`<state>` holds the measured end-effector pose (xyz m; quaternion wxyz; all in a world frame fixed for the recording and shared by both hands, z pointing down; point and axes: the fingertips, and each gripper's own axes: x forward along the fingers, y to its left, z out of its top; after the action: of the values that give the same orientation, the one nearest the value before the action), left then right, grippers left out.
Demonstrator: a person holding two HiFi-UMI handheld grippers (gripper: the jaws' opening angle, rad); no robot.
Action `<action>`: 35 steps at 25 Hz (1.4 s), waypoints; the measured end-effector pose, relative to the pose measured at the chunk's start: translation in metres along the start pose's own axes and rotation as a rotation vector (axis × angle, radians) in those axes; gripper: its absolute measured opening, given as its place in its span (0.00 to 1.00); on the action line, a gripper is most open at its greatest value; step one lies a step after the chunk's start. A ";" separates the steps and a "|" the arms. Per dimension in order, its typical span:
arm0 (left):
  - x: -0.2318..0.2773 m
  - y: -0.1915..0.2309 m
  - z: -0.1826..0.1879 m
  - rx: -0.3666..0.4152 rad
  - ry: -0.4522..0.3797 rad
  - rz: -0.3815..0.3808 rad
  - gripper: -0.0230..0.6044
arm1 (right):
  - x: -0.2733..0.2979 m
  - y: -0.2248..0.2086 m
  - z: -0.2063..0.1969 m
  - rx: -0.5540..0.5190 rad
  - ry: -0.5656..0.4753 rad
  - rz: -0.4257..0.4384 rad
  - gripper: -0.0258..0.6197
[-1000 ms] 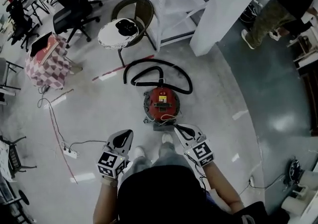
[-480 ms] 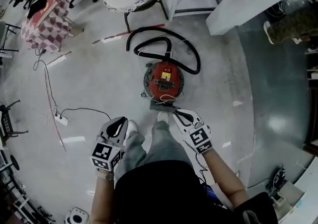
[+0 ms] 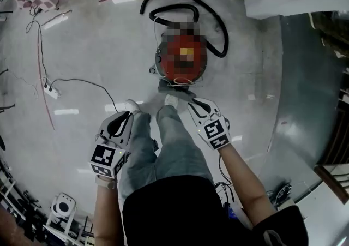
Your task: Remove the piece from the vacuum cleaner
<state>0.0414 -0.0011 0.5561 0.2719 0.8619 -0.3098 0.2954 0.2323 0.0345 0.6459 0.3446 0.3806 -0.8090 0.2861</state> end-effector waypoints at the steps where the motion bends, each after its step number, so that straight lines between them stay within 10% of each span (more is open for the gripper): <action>1: 0.004 0.001 -0.007 -0.018 0.008 0.007 0.07 | 0.009 -0.002 -0.008 -0.006 0.015 0.005 0.16; 35: 0.084 0.008 -0.183 -0.324 0.153 0.056 0.07 | 0.218 -0.053 -0.229 -0.214 0.493 0.124 0.17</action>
<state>0.0266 0.0818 0.7396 0.4219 0.7727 -0.3556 0.3138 0.2500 0.0803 0.9620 0.5511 0.2105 -0.7481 0.3037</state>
